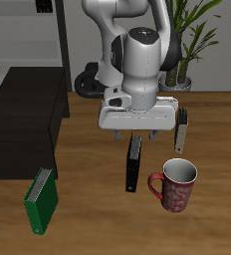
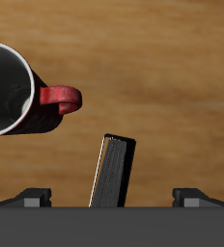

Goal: Place the black book upright on top of the shelf and place the red mug on top of the shelf

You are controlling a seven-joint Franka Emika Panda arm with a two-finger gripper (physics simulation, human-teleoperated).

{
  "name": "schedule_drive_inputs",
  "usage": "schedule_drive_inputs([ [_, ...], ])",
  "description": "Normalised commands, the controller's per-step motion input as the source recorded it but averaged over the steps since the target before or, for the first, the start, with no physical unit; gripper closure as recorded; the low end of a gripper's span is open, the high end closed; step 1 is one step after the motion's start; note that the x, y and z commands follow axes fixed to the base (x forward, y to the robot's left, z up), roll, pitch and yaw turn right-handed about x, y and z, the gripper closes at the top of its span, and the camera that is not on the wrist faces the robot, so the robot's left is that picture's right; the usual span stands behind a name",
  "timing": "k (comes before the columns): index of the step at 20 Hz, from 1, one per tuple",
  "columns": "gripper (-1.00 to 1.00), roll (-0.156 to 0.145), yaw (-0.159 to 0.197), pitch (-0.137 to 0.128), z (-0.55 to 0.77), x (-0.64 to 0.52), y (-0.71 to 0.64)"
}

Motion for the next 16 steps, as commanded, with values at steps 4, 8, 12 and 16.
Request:
schedule_drive_inputs([
  [4,-1.00,0.013,-0.009,0.007,-0.21,0.06,0.03],
  [8,-1.00,0.041,-0.006,0.024,-0.35,0.06,0.08],
  [12,-1.00,-0.004,-0.006,0.019,-0.24,-0.02,0.03],
  [16,-1.00,-0.025,-0.033,0.044,-0.24,0.04,-0.05],
])
